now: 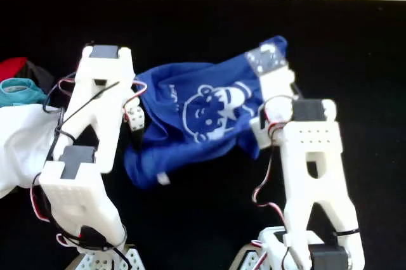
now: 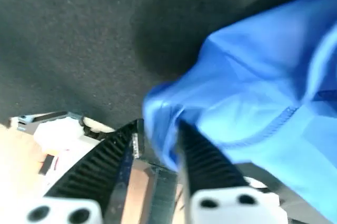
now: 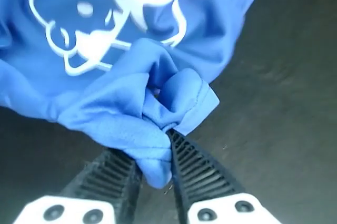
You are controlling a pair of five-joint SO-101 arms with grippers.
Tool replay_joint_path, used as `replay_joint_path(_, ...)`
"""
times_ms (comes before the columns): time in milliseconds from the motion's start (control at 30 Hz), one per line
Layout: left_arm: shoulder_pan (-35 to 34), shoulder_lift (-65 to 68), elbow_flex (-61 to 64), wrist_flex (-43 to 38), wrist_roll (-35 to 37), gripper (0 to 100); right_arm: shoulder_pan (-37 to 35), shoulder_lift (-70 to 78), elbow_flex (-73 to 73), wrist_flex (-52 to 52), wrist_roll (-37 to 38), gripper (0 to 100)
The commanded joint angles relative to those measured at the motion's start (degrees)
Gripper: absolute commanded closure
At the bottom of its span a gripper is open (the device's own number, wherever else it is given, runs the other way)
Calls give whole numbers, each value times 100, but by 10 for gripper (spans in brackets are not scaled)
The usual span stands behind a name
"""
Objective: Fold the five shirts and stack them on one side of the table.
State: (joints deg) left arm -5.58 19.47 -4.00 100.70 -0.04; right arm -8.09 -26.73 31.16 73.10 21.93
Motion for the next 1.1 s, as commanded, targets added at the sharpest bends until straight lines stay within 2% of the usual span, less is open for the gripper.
replay_joint_path(0,-268,-57,-400,88,-123,794,-84,-637,629,-303,105,992)
replay_joint_path(133,-84,-523,-910,88,-484,794,-84,-1385,1314,-312,308,992)
replay_joint_path(200,330,-743,-980,79,-554,794,-84,-1640,1604,-321,369,992)
replay_joint_path(400,2132,-927,-831,79,-580,794,92,-1930,2132,-629,457,992)
replay_joint_path(500,2668,-813,-787,-18,-598,794,321,-1930,2167,-646,466,992)
replay_joint_path(567,2844,-620,-664,-404,-598,794,444,-1947,2167,-646,466,992)
replay_joint_path(700,2853,-22,-418,-1275,-607,794,488,-1965,2167,-611,466,992)
replay_joint_path(833,2633,558,-347,-1398,-615,794,488,-1965,2141,-611,466,992)
replay_joint_path(933,2026,822,-347,-1275,-905,817,488,-1965,2114,-611,466,992)
replay_joint_path(1067,892,963,-347,-1160,-1486,860,488,-1956,2114,-629,466,992)
